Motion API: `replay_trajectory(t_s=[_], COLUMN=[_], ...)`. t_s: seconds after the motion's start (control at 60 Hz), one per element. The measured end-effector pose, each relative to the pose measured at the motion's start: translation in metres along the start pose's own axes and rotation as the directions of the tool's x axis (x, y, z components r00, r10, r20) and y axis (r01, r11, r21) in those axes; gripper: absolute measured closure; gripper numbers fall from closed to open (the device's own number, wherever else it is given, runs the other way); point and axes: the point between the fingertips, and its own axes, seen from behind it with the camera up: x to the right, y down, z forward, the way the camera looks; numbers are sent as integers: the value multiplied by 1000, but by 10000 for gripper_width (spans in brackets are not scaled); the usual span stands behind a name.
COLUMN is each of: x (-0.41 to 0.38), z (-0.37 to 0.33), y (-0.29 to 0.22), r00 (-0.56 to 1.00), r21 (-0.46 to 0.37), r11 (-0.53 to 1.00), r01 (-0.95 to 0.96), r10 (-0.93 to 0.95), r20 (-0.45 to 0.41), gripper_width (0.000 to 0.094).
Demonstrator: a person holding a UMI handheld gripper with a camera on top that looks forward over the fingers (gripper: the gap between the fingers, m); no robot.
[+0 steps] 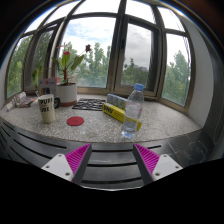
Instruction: Pour water
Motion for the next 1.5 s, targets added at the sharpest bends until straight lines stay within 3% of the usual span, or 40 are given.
replay_trajectory(t_s=[0.383, 0.45, 0.533, 0.583, 0.667, 0.767, 0.9, 1.05, 1.217, 1.35, 1.5], x=[80, 83, 77, 76, 78, 78, 78, 84, 100, 86, 11], z=[168, 184, 192, 192, 191, 191, 186, 162, 122, 88, 69], y=[-70, -73, -77, -78, -78, -79, -81, -106, -183, -277, -363], r00=[999, 999, 999, 999, 1000, 1000, 999, 989, 900, 676, 307], r21=[154, 166, 180, 195, 215, 217, 208, 231, 242, 176, 35], r11=[988, 985, 983, 980, 976, 976, 978, 972, 928, 776, 431], r01=[-32, -35, -36, -31, -20, -30, -16, 39, 282, 606, 902], r10=[31, 34, 31, 26, 17, 30, 24, -4, -169, -386, -583], r20=[9, 12, 32, 32, 17, 5, -36, -147, -403, -628, -752], gripper_width=[115, 183, 377, 405, 548, 613, 614, 614, 615, 615, 616])
